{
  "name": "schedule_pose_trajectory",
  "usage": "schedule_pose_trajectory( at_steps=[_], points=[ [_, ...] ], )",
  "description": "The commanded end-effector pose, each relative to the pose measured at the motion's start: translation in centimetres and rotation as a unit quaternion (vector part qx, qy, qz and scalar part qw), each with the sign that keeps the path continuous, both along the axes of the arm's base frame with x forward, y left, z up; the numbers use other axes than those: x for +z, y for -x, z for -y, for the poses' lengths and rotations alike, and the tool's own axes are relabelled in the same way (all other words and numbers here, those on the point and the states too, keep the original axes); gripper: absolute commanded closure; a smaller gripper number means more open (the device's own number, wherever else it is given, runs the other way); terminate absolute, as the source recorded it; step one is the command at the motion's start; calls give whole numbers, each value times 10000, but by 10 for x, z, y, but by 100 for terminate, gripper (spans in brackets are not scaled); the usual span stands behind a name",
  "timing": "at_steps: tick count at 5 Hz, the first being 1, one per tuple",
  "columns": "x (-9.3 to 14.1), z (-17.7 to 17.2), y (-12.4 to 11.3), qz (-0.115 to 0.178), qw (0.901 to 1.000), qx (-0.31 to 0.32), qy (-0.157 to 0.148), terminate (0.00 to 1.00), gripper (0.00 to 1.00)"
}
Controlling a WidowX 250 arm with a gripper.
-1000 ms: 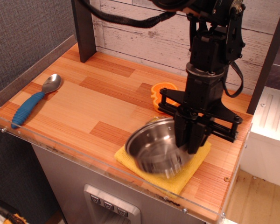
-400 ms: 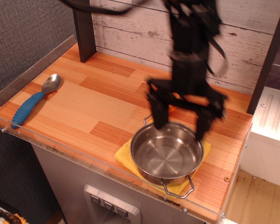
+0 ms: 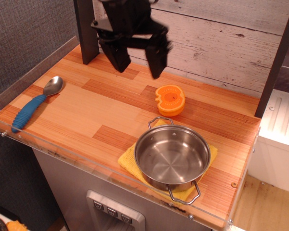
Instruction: Place the bowl on the cloth.
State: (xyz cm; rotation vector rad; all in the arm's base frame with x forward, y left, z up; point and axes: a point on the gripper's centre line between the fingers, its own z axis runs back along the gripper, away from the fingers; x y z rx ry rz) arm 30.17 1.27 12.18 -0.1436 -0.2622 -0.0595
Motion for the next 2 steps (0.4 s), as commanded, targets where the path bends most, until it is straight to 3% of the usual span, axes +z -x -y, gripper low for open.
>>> schedule_pose_trajectory(
  at_steps=[1,2],
  points=[
    [-2,-15,-11,-186,9987,-410,-240,0,0],
    [-3,-24,-10,-201,9986,-230,-424,0,0]
  ],
)
